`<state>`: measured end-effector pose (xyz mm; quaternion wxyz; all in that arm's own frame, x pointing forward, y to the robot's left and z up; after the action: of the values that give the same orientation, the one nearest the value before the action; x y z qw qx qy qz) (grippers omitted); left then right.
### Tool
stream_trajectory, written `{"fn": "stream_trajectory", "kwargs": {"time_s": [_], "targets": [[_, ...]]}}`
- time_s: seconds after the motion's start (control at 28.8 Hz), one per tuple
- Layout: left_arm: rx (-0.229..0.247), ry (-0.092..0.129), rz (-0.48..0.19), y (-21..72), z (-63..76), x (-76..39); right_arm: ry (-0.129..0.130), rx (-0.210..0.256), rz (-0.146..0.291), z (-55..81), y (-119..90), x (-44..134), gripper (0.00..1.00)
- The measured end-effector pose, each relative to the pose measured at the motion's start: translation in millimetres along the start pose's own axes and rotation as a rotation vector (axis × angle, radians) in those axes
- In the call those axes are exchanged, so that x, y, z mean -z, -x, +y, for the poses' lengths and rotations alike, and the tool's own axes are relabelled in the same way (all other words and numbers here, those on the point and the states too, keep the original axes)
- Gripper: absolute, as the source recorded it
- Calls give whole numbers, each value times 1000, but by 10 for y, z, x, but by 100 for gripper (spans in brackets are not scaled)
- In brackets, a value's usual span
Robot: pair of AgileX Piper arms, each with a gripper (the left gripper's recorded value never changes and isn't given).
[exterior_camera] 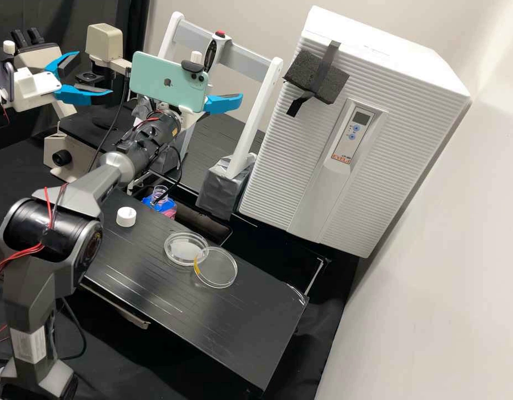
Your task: Use the pipette
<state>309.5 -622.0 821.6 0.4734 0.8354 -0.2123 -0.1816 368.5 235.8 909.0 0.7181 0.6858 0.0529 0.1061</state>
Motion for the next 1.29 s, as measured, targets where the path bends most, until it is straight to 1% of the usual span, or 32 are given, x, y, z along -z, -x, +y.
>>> {"fn": "stream_trajectory", "kwargs": {"time_s": [0.07, 0.1, 0.17, 0.21, 0.35, 0.7, 0.73, 0.76, 0.94, 1.01, 1.04, 1.11, 1.15, 1.22, 1.29], "targets": [[-2, 7, 5, 1, 6, 18, 8, 14, -9, -27, -25, -15, 0], [-2, 12, 5, 1, 6, 18, 5, 18, -13, -29, -33, -16, 0], [-3, 15, 11, 3, 10, 37, 5, 20, -20, -41, -49, -28, 0], [-3, 14, 13, 4, 11, 44, 2, 22, -23, -45, -57, -32, 0], [-2, 14, 16, 7, 9, 53, 11, 31, -24, -42, -64, -22, 0], [-2, 14, 16, 7, 9, 53, 11, 25, -21, -19, -70, -10, 0], [-2, 14, 16, 7, 9, 53, 13, 24, -19, -14, -71, -6, 0], [-2, 14, 16, 7, 9, 53, 19, 24, -19, -13, -71, -4, 0], [-2, 14, 16, 7, 9, 53, 18, 23, -19, -13, -71, -5, 0], [-2, 19, 16, 7, 9, 53, 18, 23, -19, -13, -71, -5, 0], [-2, 23, 16, 7, 9, 53, 12, 23, -21, -12, -71, -7, 0], [-2, 23, 16, 7, 9, 53, 0, 22, -25, -11, -71, -10, 0], [-2, 22, 17, 8, 10, 56, -1, 22, -26, -11, -71, -10, 0], [-2, 22, 17, 8, 10, 56, -1, 22, -26, -11, -71, -10, 0], [-3, 23, 21, 10, 13, 72, 9, 21, -27, -11, -71, -12, 0]]}}
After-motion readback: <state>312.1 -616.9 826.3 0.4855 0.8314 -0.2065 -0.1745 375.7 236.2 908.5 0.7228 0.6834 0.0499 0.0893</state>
